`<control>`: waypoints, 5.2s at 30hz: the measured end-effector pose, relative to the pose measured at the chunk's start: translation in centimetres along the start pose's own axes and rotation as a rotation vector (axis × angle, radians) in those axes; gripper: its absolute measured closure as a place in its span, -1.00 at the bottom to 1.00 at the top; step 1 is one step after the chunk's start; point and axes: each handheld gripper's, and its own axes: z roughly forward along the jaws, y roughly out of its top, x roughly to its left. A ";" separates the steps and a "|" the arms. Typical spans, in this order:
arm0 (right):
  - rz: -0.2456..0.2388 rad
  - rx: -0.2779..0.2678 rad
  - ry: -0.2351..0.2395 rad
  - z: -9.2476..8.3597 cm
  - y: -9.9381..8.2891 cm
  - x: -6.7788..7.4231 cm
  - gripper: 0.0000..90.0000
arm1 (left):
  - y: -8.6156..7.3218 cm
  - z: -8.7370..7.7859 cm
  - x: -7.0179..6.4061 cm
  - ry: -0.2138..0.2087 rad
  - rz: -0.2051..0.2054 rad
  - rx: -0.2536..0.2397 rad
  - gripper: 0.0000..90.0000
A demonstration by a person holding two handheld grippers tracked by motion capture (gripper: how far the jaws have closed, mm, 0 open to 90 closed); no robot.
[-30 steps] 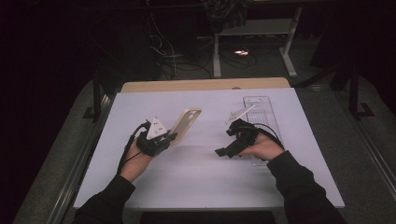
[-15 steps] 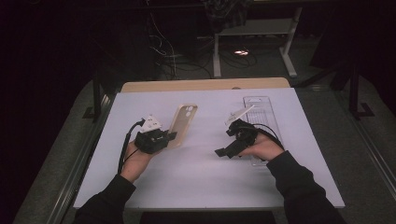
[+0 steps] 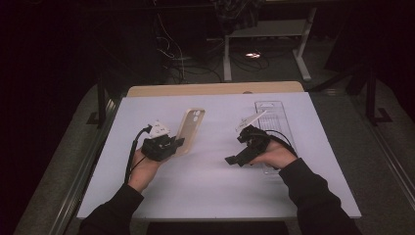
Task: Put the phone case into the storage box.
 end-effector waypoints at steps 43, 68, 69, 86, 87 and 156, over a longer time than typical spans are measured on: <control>0.099 -0.148 0.058 2.2 4.5 -0.8 -1.00 | 0.1 0.6 -1.4 0.049 -0.044 -0.018 0.77; 0.156 -0.217 0.101 2.9 4.8 -0.8 -1.00 | 0.3 1.4 -3.6 0.021 -0.040 -0.028 0.77; 0.159 -0.218 0.104 2.9 4.8 -0.8 -1.00 | 0.3 1.4 -3.7 0.022 -0.044 -0.030 0.77; 0.180 -0.246 0.126 3.5 5.1 -0.9 -1.00 | 0.3 1.4 -4.2 0.027 -0.035 -0.037 0.77; 0.182 -0.251 0.130 3.6 5.1 -0.9 -1.00 | 0.3 1.4 -4.4 0.024 -0.043 -0.041 0.77; 0.260 -0.258 0.108 4.5 5.5 -0.1 -0.85 | 0.4 2.2 -6.1 -0.031 0.019 -0.007 0.01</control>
